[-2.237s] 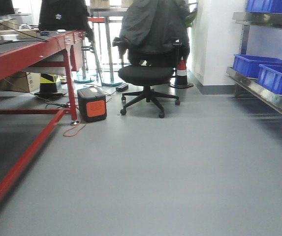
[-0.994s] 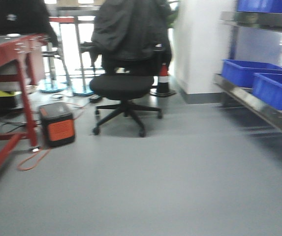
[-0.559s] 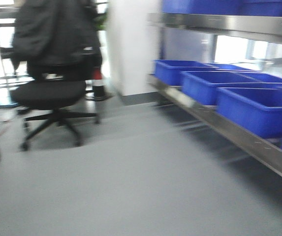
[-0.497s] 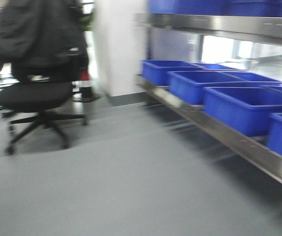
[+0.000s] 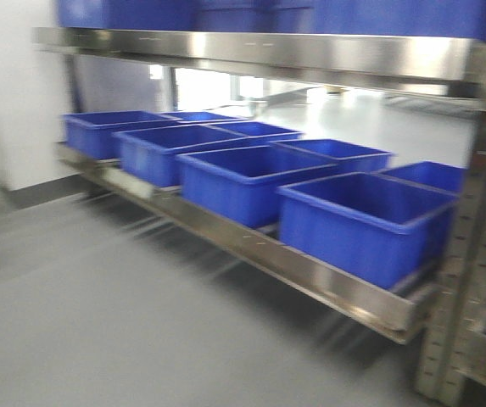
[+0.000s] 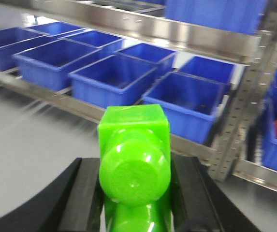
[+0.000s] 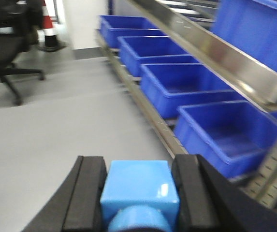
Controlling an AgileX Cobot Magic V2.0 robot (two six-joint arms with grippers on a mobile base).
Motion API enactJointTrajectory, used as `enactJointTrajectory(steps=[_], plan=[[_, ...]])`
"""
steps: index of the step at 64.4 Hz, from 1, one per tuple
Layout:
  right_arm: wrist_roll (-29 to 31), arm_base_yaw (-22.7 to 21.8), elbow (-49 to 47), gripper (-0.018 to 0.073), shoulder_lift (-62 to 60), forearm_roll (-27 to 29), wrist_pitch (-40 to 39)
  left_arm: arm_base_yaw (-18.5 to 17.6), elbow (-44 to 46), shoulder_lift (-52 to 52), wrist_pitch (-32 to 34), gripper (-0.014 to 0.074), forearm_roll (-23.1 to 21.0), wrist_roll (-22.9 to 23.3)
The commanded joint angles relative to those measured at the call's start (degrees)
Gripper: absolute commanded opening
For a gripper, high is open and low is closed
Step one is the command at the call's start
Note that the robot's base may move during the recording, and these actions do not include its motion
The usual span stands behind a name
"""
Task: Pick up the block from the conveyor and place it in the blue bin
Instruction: 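Drive the base toward the steel shelf of blue bins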
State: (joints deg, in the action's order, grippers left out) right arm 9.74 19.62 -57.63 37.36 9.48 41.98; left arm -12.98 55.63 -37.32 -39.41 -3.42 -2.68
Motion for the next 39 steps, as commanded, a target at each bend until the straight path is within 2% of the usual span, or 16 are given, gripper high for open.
enactJointTrajectory(steps=[1, 39], plan=[[0.17, 0.04, 0.09, -0.0154, -0.2, -0.28, -1.31, -0.38, -0.04, 0.34, 1.47, -0.0111, -0.35, 0.29], [0.17, 0.04, 0.09, -0.0154, -0.2, -0.28, -1.31, -0.38, -0.04, 0.34, 1.47, -0.0111, -0.35, 0.29]])
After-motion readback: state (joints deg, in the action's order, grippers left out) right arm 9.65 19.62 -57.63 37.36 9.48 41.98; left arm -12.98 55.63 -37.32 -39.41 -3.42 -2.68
